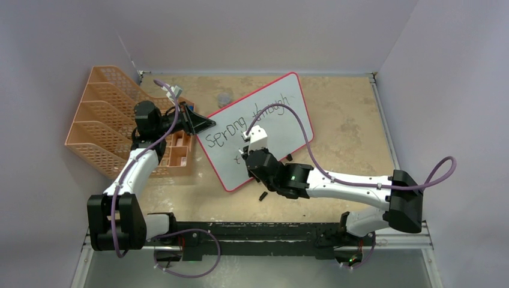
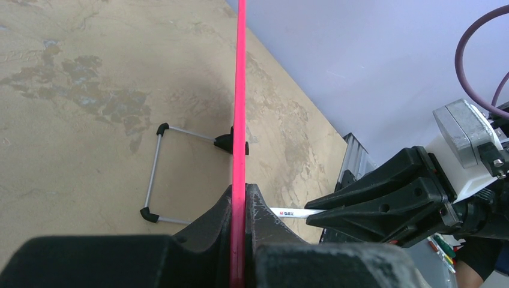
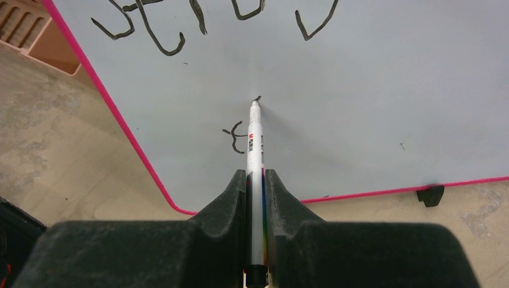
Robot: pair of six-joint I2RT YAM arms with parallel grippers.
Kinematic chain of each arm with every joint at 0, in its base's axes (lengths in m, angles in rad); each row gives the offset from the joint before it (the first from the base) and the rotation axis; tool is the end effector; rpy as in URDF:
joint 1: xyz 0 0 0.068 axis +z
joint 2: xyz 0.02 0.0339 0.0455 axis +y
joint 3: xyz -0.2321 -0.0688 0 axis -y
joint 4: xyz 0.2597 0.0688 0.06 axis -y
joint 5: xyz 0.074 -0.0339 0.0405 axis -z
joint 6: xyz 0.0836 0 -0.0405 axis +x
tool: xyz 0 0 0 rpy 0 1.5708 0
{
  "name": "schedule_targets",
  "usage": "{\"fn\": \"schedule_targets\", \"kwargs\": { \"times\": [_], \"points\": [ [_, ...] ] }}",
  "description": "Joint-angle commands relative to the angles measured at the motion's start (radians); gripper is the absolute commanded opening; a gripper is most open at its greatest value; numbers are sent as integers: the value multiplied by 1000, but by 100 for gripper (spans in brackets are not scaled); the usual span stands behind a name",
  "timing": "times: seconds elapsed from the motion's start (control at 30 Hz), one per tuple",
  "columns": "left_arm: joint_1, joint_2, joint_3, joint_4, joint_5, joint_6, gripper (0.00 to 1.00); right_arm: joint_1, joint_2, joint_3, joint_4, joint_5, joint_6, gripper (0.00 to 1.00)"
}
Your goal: Write a sentence on the whiteboard
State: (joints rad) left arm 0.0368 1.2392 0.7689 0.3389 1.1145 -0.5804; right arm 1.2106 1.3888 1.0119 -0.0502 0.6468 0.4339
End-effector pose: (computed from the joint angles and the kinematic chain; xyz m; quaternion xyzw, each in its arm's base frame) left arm 0.3156 -0.0635 0.2542 0.1383 0.7140 -0.5333 0.4321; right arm 0.1774 0.3281 0.2437 -0.1427 0.8031 0.1941 0.5450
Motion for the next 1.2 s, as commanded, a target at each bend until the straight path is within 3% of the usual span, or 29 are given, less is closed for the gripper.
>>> {"fn": "schedule_targets", "kwargs": {
  "times": [0.0, 1.17],
  "points": [
    [-24, -11, 13, -15, 42, 40, 0, -2, 17, 44, -12, -2, 2, 0],
    [-24, -12, 12, -14, 41, 39, 0, -2, 24, -5, -135, -71, 91, 0]
  ]
}}
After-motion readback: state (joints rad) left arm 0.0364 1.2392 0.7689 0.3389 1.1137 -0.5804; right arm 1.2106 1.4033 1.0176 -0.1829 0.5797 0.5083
